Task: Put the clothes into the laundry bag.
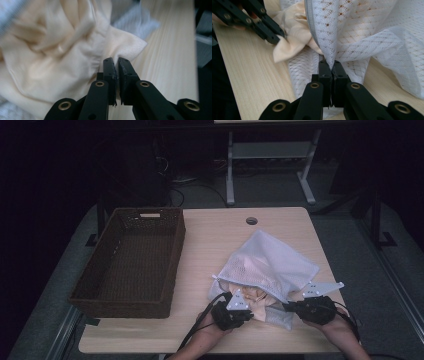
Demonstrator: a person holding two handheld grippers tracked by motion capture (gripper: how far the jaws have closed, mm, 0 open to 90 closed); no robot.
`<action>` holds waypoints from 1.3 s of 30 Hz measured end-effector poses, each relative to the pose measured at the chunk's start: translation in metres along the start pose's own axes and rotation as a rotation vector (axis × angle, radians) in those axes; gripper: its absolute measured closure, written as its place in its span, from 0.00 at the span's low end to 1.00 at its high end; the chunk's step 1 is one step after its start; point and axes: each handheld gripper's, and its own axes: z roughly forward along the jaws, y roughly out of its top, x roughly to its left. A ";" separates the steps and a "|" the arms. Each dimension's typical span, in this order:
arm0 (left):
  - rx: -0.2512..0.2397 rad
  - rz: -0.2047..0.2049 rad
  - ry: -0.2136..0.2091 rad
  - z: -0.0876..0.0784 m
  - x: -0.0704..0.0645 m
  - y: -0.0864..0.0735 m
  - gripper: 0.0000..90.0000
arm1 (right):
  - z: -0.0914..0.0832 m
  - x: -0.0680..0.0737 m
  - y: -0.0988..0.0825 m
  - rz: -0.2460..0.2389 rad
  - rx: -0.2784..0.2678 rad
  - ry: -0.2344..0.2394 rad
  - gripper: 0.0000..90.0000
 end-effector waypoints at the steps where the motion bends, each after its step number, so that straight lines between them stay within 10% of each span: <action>1: -0.050 -0.023 -0.006 -0.006 0.002 0.009 0.94 | -0.001 0.000 0.000 0.001 -0.003 0.000 0.97; 7: -0.133 -0.025 0.030 -0.002 0.014 0.041 0.94 | -0.005 0.002 0.003 -0.002 -0.019 0.002 0.98; 16: -0.117 0.001 0.115 0.039 0.024 0.069 0.94 | -0.014 0.001 0.005 0.000 -0.051 0.016 0.98; 24: -0.134 -0.062 0.211 0.066 0.039 0.079 0.94 | -0.020 0.003 0.008 -0.029 -0.061 0.051 0.98; 30: -0.133 -0.069 0.169 0.069 0.037 0.078 0.88 | -0.018 0.002 0.007 -0.026 -0.053 0.048 0.98; 39: -0.100 -0.070 0.008 0.038 0.029 0.070 0.44 | -0.016 0.000 0.005 -0.023 -0.046 0.044 0.98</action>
